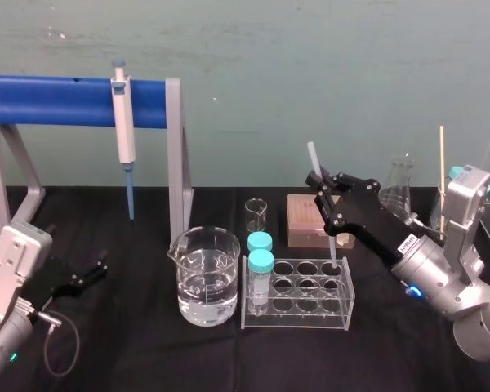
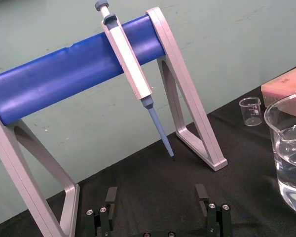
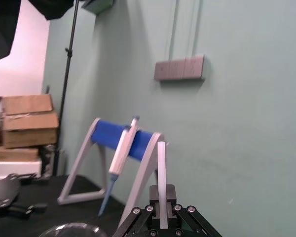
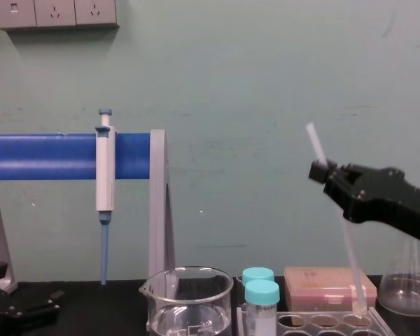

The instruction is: Pick up the stirring rod with one hand, then place it down.

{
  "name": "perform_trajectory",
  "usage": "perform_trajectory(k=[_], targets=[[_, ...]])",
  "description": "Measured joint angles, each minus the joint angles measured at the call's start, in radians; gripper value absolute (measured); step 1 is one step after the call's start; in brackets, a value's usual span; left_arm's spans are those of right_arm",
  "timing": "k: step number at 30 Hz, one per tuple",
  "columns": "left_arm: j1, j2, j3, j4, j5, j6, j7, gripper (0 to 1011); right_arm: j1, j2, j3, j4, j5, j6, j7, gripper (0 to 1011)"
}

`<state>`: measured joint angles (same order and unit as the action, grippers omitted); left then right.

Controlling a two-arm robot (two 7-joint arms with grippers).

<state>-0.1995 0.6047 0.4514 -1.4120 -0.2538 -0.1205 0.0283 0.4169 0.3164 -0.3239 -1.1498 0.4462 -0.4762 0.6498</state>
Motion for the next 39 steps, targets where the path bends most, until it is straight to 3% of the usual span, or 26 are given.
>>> perform_trajectory(k=[9, 18, 26, 39], targets=[[0.000, 0.000, 0.000, 0.000, 0.000, 0.000, 0.000, 1000, -0.035, -0.022, 0.041, -0.013, -0.080, -0.127, -0.068, 72], [0.000, 0.000, 0.000, 0.000, 0.000, 0.000, 0.000, 1000, -0.065, -0.047, 0.078, 0.008, -0.102, -0.202, -0.094, 71], [0.000, 0.000, 0.000, 0.000, 0.000, 0.000, 0.000, 1000, -0.084, -0.073, 0.113, 0.043, -0.151, -0.283, -0.132, 72], [0.000, 0.000, 0.000, 0.000, 0.000, 0.000, 0.000, 1000, -0.073, -0.095, 0.139, 0.108, -0.147, -0.273, -0.116, 72]])
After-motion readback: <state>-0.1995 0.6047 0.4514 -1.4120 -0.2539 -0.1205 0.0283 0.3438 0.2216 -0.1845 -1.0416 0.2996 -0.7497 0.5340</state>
